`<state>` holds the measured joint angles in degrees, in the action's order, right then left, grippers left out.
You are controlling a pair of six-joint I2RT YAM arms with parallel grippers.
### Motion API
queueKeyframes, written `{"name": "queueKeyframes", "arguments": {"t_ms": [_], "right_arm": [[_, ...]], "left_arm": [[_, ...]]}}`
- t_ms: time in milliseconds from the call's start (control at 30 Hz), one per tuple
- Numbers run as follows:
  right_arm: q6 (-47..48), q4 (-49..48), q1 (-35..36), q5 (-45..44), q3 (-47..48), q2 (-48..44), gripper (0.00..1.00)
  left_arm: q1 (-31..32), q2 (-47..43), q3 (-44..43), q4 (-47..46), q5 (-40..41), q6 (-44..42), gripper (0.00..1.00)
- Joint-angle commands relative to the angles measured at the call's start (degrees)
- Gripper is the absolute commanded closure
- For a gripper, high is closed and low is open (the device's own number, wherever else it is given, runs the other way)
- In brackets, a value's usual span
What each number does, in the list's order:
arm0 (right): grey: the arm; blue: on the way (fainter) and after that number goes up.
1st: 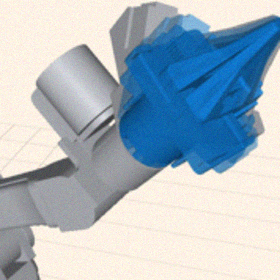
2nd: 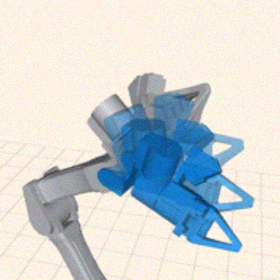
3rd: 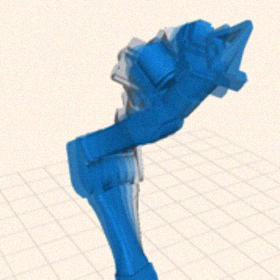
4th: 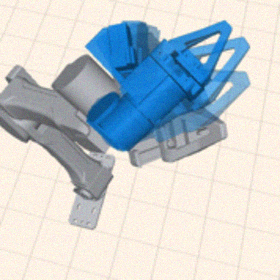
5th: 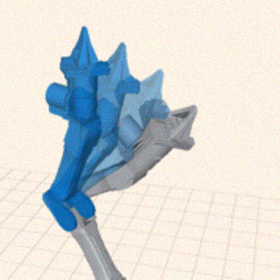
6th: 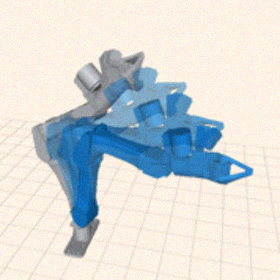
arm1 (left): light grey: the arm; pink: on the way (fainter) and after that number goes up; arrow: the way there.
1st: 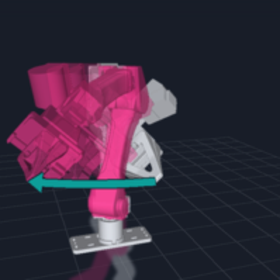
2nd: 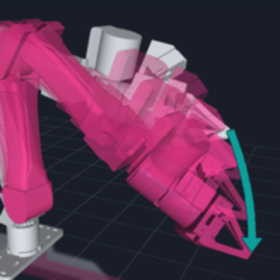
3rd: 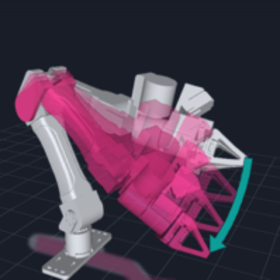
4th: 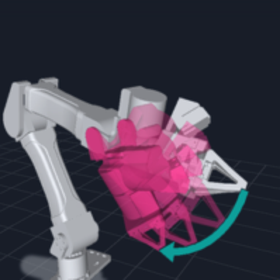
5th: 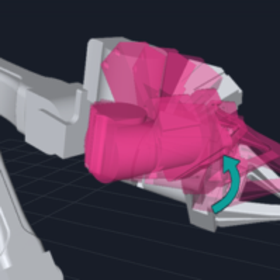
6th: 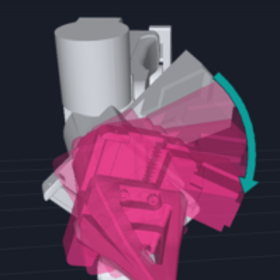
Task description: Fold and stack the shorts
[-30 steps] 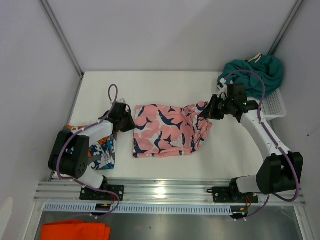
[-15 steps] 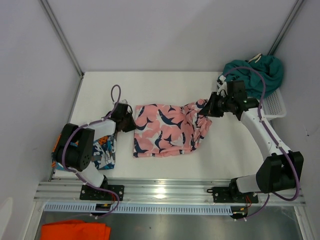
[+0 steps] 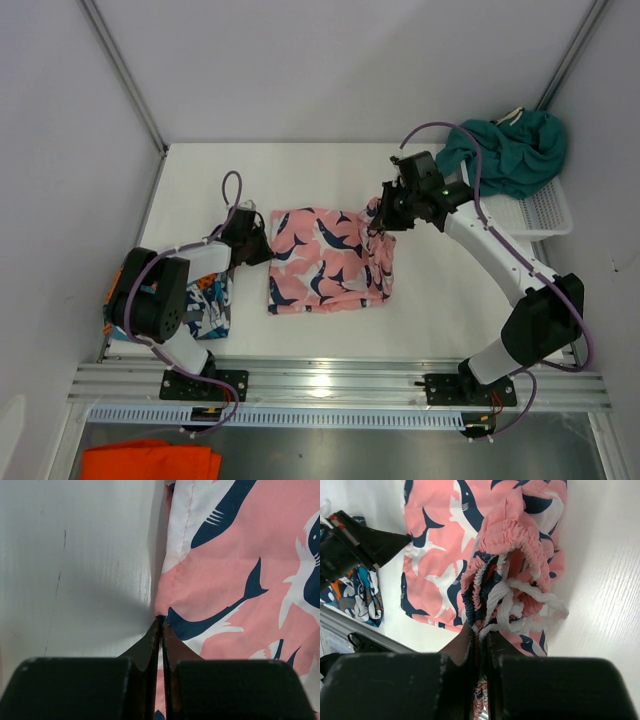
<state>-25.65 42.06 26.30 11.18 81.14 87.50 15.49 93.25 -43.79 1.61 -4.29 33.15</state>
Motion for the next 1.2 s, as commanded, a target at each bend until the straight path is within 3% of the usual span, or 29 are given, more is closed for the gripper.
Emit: {"name": "queueKeyframes", "arguments": {"t_ms": [0,667,1167], "right_arm": [[-2.39,-0.40,2.07,-3.97,2.70,0.21,1.00],[-5.82,1.88,17.19,-23.04,13.51,12.50,1.00],[-4.06,11.01,29.15,-37.98,30.99,27.01,1.00]], "left_arm": [[0.51,-1.32,1.95,1.03,-0.28,-0.10,0.94],[1.30,-3.08,3.01,1.21,-0.63,0.16,0.96],[1.39,-3.43,2.92,1.56,-0.36,-0.19,0.97]]}}
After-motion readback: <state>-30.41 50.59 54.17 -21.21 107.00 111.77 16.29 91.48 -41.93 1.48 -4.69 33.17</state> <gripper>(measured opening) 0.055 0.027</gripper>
